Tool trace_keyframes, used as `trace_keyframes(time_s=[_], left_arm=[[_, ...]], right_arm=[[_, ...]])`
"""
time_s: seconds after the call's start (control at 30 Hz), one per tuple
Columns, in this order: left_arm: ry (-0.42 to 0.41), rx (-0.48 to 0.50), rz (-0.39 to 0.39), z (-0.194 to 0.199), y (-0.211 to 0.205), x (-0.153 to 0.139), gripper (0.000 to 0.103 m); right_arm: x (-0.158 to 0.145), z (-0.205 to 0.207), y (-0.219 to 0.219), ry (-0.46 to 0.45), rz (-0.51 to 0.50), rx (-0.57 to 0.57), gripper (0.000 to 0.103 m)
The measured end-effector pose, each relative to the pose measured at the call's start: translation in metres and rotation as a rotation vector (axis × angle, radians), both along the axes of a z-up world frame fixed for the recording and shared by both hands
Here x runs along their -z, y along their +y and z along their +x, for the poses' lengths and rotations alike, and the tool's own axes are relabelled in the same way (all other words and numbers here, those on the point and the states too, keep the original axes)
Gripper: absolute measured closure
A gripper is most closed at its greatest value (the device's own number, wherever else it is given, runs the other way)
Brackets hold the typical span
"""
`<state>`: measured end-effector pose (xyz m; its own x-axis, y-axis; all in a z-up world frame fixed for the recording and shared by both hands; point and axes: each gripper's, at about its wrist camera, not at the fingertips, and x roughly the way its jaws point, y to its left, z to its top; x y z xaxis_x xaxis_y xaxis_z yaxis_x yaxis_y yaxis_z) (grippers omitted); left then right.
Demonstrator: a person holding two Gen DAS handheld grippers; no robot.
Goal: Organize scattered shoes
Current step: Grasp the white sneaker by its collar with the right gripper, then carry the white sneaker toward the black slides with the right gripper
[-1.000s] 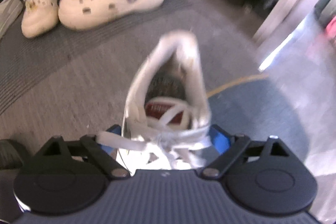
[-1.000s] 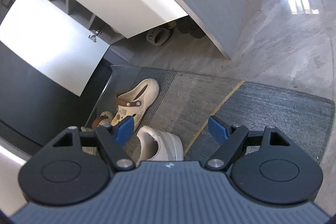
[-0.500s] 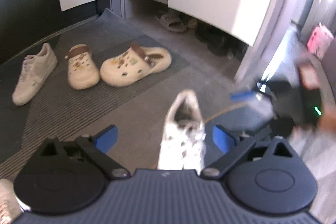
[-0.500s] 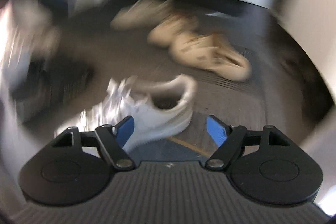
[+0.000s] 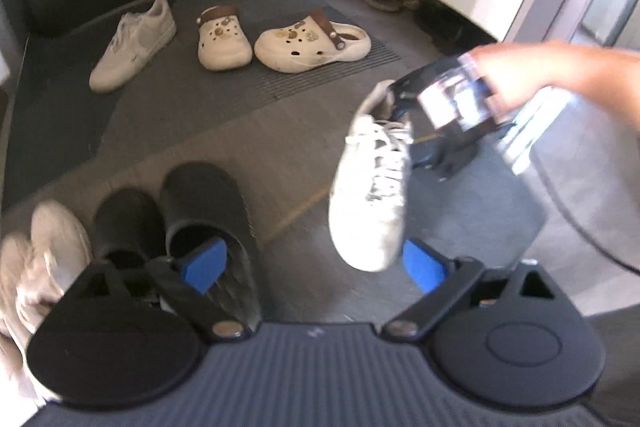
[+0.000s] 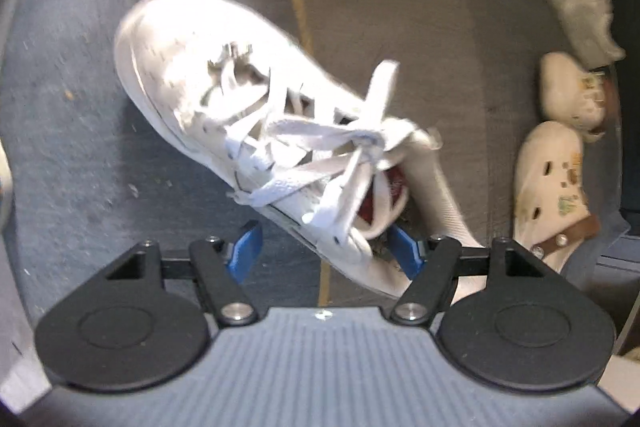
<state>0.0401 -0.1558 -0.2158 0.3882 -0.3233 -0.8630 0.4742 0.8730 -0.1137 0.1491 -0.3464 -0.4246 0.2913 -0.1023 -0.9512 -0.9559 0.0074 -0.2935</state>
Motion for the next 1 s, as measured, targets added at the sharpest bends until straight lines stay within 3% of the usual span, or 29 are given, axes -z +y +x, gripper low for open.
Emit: trace_keyframes(time_s=[0.03, 0.1, 0.17, 0.27, 0.4, 0.47, 0.67, 0.7, 0.77, 0.8, 0.9, 1.0], left_arm=[[0.073, -0.023, -0.031, 0.001, -0.001, 0.006, 0.001], [0.144, 0.075, -0.037, 0.002, -0.011, 0.018, 0.003], [0.069, 0.12, 0.045, -0.002, -0.02, 0.019, 0.004], [0.03, 0.131, 0.087, -0.006, -0.022, 0.017, 0.003], [0.152, 0.073, 0.062, 0.001, -0.02, 0.031, 0.003], [0.17, 0.051, 0.066, 0.003, -0.018, 0.035, 0.003], [0.127, 0.048, 0.082, 0.004, -0.021, 0.031, 0.002], [0.13, 0.047, 0.08, 0.004, -0.021, 0.03, 0.002], [0.133, 0.047, 0.076, 0.005, -0.024, 0.03, 0.003], [0.133, 0.048, 0.075, 0.004, -0.025, 0.03, 0.003], [0.13, 0.057, 0.073, 0.003, -0.033, 0.03, 0.003], [0.126, 0.067, 0.073, -0.001, -0.038, 0.03, 0.003]], right_arm=[[0.001, 0.001, 0.002, -0.002, 0.017, 0.013, 0.033], [0.003, 0.003, 0.006, -0.006, 0.052, 0.039, 0.035], [0.002, 0.002, 0.002, 0.005, 0.073, 0.057, 0.046], [-0.001, -0.002, -0.007, 0.0, 0.131, 0.115, 0.048], [-0.007, -0.008, -0.018, -0.03, 0.236, 0.243, 0.051], [-0.011, -0.01, -0.025, -0.039, 0.301, 0.313, 0.056], [-0.027, -0.023, -0.057, -0.049, 0.575, 0.663, 0.078], [-0.032, -0.025, -0.067, -0.027, 0.659, 0.788, 0.08], [-0.04, -0.033, -0.078, -0.012, 0.777, 0.923, 0.088], [-0.048, -0.042, -0.087, -0.012, 0.873, 1.042, 0.088], [-0.062, -0.054, -0.095, -0.011, 0.983, 1.225, 0.088], [-0.06, -0.06, -0.09, 0.045, 1.061, 1.313, 0.087]])
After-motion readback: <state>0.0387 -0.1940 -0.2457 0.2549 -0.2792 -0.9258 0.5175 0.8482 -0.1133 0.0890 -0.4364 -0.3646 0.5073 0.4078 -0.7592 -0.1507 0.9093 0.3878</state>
